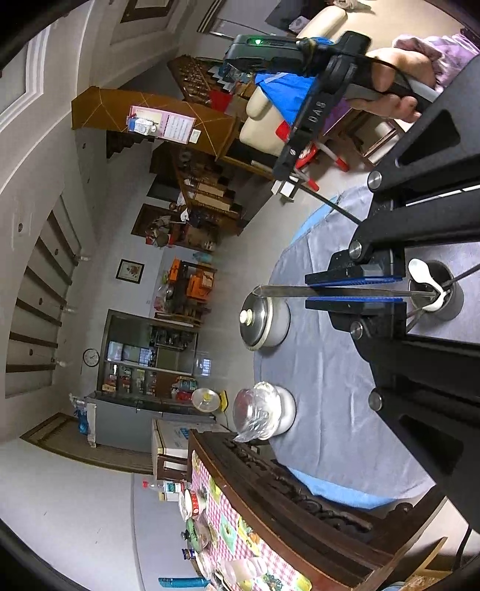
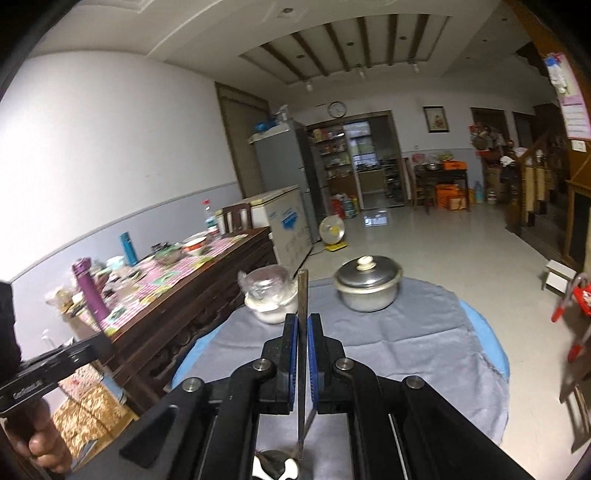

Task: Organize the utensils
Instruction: 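Lower both chopsticks into the dark cup beside the spoons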

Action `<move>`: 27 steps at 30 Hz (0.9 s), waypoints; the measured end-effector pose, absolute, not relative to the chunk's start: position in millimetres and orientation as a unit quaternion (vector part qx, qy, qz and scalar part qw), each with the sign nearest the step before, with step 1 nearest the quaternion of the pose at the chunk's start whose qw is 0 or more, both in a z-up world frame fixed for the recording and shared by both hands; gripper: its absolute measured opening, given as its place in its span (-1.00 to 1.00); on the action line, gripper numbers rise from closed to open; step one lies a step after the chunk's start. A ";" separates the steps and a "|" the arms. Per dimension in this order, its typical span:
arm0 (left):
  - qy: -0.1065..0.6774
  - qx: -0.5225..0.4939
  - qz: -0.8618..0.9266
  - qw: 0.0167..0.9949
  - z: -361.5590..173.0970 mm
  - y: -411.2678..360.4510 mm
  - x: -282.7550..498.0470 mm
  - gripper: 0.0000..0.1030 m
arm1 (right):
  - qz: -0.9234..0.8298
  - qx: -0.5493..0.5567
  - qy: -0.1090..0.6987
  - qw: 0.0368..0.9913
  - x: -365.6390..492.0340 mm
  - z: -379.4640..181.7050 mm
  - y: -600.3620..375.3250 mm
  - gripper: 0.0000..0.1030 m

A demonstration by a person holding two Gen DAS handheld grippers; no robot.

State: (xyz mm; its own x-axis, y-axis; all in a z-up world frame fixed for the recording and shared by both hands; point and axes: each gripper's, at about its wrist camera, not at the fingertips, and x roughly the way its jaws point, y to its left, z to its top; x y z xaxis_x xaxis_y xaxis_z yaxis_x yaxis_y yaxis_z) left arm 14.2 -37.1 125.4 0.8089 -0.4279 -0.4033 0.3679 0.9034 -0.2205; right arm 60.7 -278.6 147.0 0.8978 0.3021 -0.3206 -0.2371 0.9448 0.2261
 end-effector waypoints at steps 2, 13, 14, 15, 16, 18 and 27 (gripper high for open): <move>0.228 -0.064 -0.208 0.949 122.5 -40.5 14.3 -0.90 | 0.147 0.089 0.182 0.968 56.0 140.6 -272.6 -0.88; 0.246 -0.060 -0.204 0.946 99.5 -54.1 20.7 -0.90 | 0.153 0.088 0.219 0.960 50.8 96.9 -261.5 -0.88; 0.248 -0.060 -0.204 0.945 98.1 -54.1 20.7 -0.90 | 0.152 0.089 0.219 0.960 49.5 94.7 -261.5 -0.88; 0.251 -0.060 -0.204 0.944 95.9 -55.2 20.8 -0.90 | 0.151 0.089 0.219 0.960 47.8 93.5 -261.6 -0.88; 0.255 -0.060 -0.203 0.944 93.2 -56.0 20.9 -0.90 | 0.151 0.090 0.219 0.960 46.0 93.2 -261.6 -0.88; 0.260 -0.059 -0.203 0.942 89.3 -56.2 20.3 -0.90 | 0.153 0.092 0.220 0.959 43.7 90.2 -261.4 -0.88; 0.284 -0.056 -0.198 0.937 75.8 -59.7 18.7 -0.90 | 0.158 0.100 0.231 0.955 37.0 79.7 -260.4 -0.88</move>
